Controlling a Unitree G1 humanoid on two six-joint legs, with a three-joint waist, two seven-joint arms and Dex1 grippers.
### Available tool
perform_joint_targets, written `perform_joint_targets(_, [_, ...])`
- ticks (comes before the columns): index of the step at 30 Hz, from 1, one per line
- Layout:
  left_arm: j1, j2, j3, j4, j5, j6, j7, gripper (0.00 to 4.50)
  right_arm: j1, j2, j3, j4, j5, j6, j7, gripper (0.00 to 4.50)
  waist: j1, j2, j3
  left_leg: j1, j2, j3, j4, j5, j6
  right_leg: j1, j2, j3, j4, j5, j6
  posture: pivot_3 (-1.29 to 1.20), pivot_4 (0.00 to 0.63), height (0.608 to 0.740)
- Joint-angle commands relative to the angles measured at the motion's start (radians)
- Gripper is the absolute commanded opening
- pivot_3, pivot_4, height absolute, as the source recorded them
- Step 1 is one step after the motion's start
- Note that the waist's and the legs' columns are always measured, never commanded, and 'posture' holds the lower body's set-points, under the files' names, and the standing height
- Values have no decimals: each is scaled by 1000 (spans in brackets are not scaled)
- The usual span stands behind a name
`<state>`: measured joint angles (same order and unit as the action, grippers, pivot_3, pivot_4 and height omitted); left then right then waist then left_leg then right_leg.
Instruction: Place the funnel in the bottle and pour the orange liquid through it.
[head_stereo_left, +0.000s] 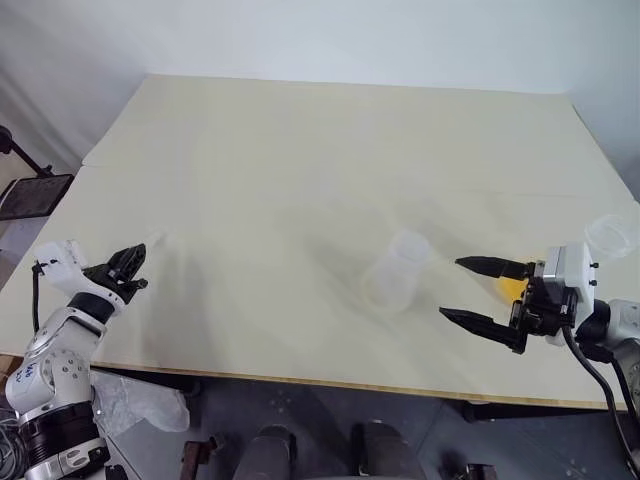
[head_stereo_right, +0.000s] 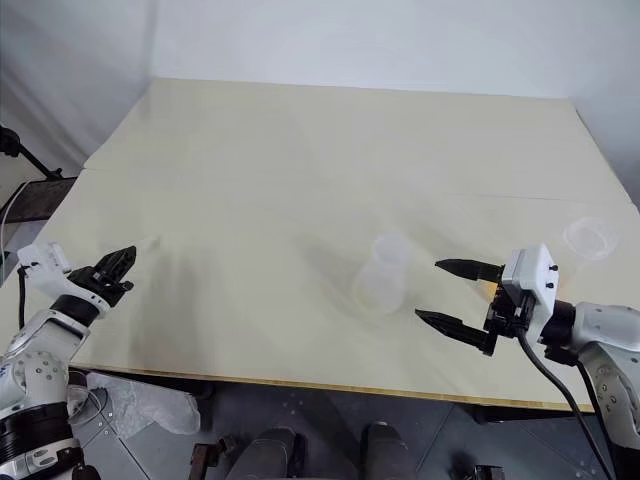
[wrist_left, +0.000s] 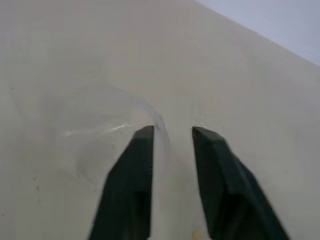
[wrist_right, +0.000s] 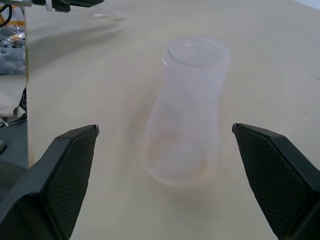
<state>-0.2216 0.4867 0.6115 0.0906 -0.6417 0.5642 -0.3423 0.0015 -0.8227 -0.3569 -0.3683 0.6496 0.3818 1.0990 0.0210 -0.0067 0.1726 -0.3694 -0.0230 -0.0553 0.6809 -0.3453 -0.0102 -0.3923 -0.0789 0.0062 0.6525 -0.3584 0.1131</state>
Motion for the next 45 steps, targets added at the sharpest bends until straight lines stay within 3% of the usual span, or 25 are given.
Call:
perform_joint_targets(1, [17,31,34,-43,-27,10,-8,11,-19,-17,-5,0,3,-7,3,4500,-1,0,0,0,0,0,0,0,0,0,0,0,0,0,0,0,150,740])
perform_joint_targets(8, [32,92,11,-83,-31,21,-59,11,-41,-8,12,18,-9,-14,2,4500,0,0,0,0,0,0,0,0,0,0,0,0,0,0,0,0,150,740])
perform_joint_targets(13, [-3,205,-81,-138,-10,15,-192,11,-50,5,26,27,-14,-27,-4,4500,2,0,0,0,0,0,0,0,0,0,0,0,-1,0,0,0,150,740])
perform_joint_targets(17, [-127,305,-201,-73,50,-54,-343,11,-52,25,37,23,-16,-37,-15,4500,2,0,0,-1,0,0,0,0,0,0,0,0,-1,0,0,0,150,740])
perform_joint_targets(21, [-337,338,-351,-22,95,-71,-465,11,-39,49,33,14,-27,-55,-33,4500,2,0,0,-1,0,-1,-1,0,0,0,0,-1,-2,0,0,0,150,740])
perform_joint_targets(30, [-682,221,-620,98,181,-155,-741,11,70,106,4,-50,-40,-101,-94,4500,-2,0,0,-2,-1,0,0,0,0,-1,1,-1,1,0,1,0,150,740])
perform_joint_targets(35, [-773,168,-684,162,225,-230,-855,11,112,122,-3,-87,-37,-111,-128,4500,-17,-1,1,-2,0,1,0,0,0,-1,2,-1,2,0,1,0,150,740])
perform_joint_targets(40, [-909,47,-734,286,283,-415,-949,11,182,151,-14,-138,-40,-123,-173,4500,-5,-2,1,-2,-1,1,2,0,1,-1,2,-1,2,0,1,0,150,740])
perform_joint_targets(45, [-941,-18,-745,323,309,-500,-987,11,224,164,-18,-170,-39,-128,-198,4500,-5,-2,1,-2,-1,2,1,0,1,-1,2,0,2,1,1,0,150,740])
